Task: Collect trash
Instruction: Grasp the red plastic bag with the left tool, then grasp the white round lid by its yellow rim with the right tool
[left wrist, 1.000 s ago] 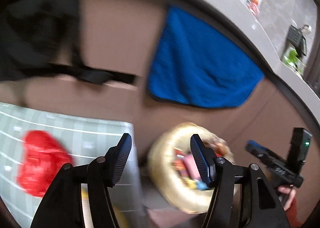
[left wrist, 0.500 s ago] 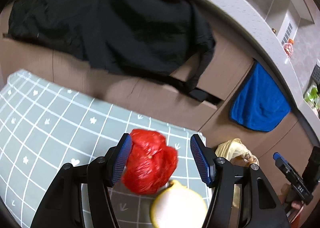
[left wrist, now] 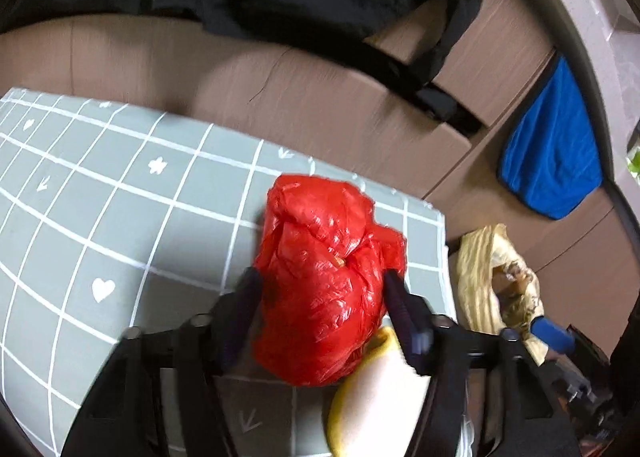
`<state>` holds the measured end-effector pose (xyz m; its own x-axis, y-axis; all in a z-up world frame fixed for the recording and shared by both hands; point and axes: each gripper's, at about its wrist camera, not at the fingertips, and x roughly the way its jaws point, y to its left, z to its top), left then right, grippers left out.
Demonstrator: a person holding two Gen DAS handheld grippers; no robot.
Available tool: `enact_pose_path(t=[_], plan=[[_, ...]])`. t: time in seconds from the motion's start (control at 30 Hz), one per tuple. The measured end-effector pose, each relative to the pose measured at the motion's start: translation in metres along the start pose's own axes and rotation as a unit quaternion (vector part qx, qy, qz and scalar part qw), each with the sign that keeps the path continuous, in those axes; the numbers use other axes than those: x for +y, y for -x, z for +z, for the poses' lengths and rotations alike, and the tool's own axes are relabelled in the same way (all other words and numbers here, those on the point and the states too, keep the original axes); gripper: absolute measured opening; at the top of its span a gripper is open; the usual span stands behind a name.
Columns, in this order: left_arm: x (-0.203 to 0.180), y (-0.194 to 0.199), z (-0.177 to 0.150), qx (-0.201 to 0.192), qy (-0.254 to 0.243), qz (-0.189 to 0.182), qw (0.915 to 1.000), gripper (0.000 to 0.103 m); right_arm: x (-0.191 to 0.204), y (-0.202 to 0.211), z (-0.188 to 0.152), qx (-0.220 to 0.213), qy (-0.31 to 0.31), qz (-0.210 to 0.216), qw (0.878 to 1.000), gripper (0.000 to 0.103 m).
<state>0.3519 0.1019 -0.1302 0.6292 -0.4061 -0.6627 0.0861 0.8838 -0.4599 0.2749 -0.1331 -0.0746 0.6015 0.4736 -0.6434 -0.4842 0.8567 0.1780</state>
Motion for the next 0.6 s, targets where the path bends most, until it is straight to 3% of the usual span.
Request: enact_pose_path(t=[0.13,0.37,0.47,0.5,0.6], plan=[[0.007,0.017,-0.003,-0.016,-0.003,-0.001,0.9999,0.049,0.013,-0.025,-0.008,0.045,0.006,0.024,0.999,0.053],[0.027,0.088,-0.023,-0.076,-0.015,0.049,0.9958,0.049,0.018,-0.06,-0.019,0.091,-0.007,-0.004,0.996,0.05],[0.036,0.116,-0.041,-0.09,-0.019,0.051,0.9945,0.049,0.016,-0.067,-0.023,0.1,-0.018,-0.008,0.995,0.04],[0.041,0.123,-0.047,-0.089,-0.016,0.046,0.9949,0.049,0.019,-0.067,-0.022,0.102,-0.014,-0.009,0.995,0.029],[0.057,0.134,-0.06,-0.083,-0.001,0.041,0.9957,0.049,0.031,-0.062,-0.015,0.095,0.01,-0.017,0.995,0.015]])
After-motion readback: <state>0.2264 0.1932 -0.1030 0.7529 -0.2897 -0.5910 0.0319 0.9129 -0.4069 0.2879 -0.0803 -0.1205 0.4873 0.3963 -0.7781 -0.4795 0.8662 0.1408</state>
